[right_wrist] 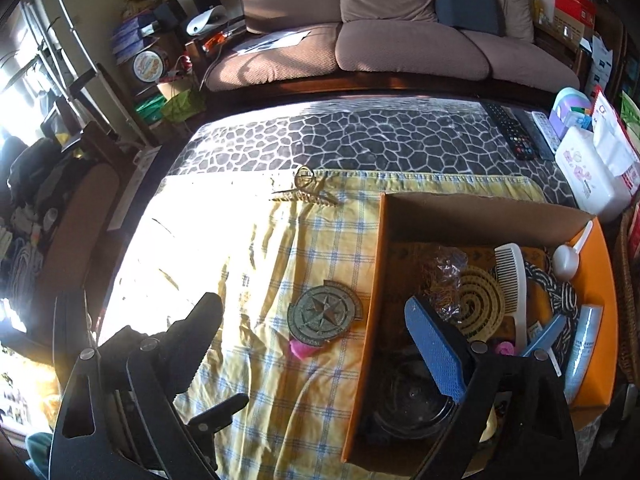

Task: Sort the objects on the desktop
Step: 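Move the left tool toward the pink hair roller beside the round coaster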

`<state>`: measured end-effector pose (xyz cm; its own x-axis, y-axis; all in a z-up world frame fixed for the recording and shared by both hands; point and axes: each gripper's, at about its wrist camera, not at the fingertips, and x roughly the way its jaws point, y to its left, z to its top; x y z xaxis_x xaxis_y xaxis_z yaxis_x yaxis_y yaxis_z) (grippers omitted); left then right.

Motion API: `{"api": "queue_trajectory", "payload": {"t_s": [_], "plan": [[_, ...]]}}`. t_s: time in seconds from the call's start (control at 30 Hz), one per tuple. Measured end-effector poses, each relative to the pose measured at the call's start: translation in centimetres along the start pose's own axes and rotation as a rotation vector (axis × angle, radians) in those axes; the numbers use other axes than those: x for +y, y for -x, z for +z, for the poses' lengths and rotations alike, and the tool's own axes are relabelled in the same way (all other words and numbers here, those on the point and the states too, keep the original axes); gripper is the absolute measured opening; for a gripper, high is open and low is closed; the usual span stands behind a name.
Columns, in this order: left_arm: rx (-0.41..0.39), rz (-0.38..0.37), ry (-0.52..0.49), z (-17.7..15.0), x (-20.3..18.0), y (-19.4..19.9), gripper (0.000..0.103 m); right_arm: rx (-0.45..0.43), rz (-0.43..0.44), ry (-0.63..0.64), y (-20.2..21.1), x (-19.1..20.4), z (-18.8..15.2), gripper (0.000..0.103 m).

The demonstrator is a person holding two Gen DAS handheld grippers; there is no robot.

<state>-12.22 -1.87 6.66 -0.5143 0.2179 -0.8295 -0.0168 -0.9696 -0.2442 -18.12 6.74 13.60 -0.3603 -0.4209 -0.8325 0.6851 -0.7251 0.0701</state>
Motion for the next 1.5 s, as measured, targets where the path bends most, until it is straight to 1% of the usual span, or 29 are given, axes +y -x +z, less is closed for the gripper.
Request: {"api": "queue_trajectory", "payload": {"t_s": [0.03, 0.07, 0.1, 0.13, 0.2, 0.23, 0.3, 0.4, 0.47, 0.5, 0.53, 0.7, 0.8, 0.9, 0.97, 1.0, 1.03, 1.13, 1.17, 1.2, 1.27, 1.3, 1.37, 1.4, 1.5], "plan": [[0.003, 0.002, -0.012, 0.0, -0.4, -0.5, 0.089, 0.003, 0.004, 0.000, -0.2, 0.1, 0.1, 0.078], [0.008, 0.004, -0.024, 0.0, -0.7, -0.9, 0.087, 0.011, 0.009, 0.006, -0.5, 0.3, 0.1, 0.075], [0.012, 0.010, -0.034, -0.1, -1.0, -1.4, 0.082, 0.019, 0.010, 0.017, -0.7, 0.5, 0.1, 0.068], [0.010, 0.018, -0.041, 0.0, -1.2, -1.8, 0.080, 0.026, 0.007, 0.026, -1.0, 0.7, 0.2, 0.064], [0.000, 0.021, -0.049, 0.1, -1.4, -2.3, 0.079, 0.042, 0.006, 0.044, -1.6, 1.0, 0.4, 0.057], [0.000, 0.022, -0.048, 0.2, -1.4, -2.6, 0.079, 0.048, 0.006, 0.049, -1.8, 1.1, 0.4, 0.056], [0.002, 0.000, -0.045, 0.5, -1.3, -3.2, 0.079, 0.054, 0.012, 0.050, -2.2, 1.1, 0.4, 0.056], [0.003, -0.017, -0.076, 0.8, -1.6, -3.9, 0.079, 0.061, 0.019, 0.046, -2.7, 1.1, 0.4, 0.056], [0.012, -0.021, -0.100, 1.0, -1.8, -4.5, 0.068, 0.065, 0.018, 0.043, -3.0, 1.0, 0.3, 0.056], [0.022, -0.018, -0.104, 1.1, -1.8, -4.9, 0.058, 0.066, 0.018, 0.040, -3.2, 0.9, 0.2, 0.056], [0.029, -0.016, -0.107, 1.2, -1.9, -5.3, 0.055, 0.068, 0.017, 0.035, -3.3, 0.7, 0.2, 0.056], [0.036, -0.042, -0.111, 1.4, -2.3, -6.6, 0.055, 0.080, 0.016, 0.014, -4.1, 0.0, 0.1, 0.056], [0.048, -0.042, -0.115, 1.4, -2.6, -7.4, 0.055, 0.084, 0.020, 0.012, -4.3, 0.0, 0.1, 0.055], [0.030, -0.041, -0.106, 1.4, -2.6, -7.4, 0.055, 0.088, 0.012, 0.011, -4.5, 0.1, 0.4, 0.055], [0.014, -0.046, -0.090, 1.5, -2.2, -7.3, 0.045, 0.100, 0.004, 0.019, -4.8, 0.1, 0.8, 0.055], [0.007, -0.051, -0.083, 1.5, -2.1, -7.2, 0.038, 0.116, 0.000, 0.030, -5.0, 0.1, 1.1, 0.055], [-0.002, -0.057, -0.075, 1.4, -1.9, -7.2, 0.035, 0.131, -0.009, 0.041, -5.2, 0.2, 1.4, 0.055], [-0.028, -0.097, -0.042, 1.3, -0.9, -7.1, 0.031, 0.192, -0.032, 0.094, -6.0, 0.5, 2.6, 0.056], [-0.036, -0.111, -0.030, 1.3, -0.6, -7.1, 0.030, 0.229, -0.026, 0.117, -6.5, 0.8, 3.0, 0.058], [-0.041, -0.123, -0.024, 1.2, -0.4, -7.1, 0.030, 0.251, -0.038, 0.147, -7.0, 1.2, 3.3, 0.058], [-0.047, -0.130, -0.020, 1.1, -0.3, -7.1, 0.030, 0.288, -0.074, 0.201, -7.8, 2.2, 3.7, 0.065], [-0.048, -0.131, -0.020, 1.2, -0.3, -7.1, 0.030, 0.314, -0.069, 0.222, -8.3, 2.7, 3.8, 0.069], [-0.052, -0.132, -0.017, 1.2, -0.3, -7.1, 0.030, 0.344, -0.080, 0.250, -9.2, 3.8, 3.9, 0.069], [-0.056, -0.135, -0.012, 1.1, -0.2, -7.1, 0.030, 0.354, -0.079, 0.255, -9.6, 4.2, 4.0, 0.069], [-0.069, -0.145, 0.003, 0.9, 0.0, -7.1, 0.030, 0.396, -0.051, 0.205, -11.0, 4.8, 3.8, 0.069]]}}
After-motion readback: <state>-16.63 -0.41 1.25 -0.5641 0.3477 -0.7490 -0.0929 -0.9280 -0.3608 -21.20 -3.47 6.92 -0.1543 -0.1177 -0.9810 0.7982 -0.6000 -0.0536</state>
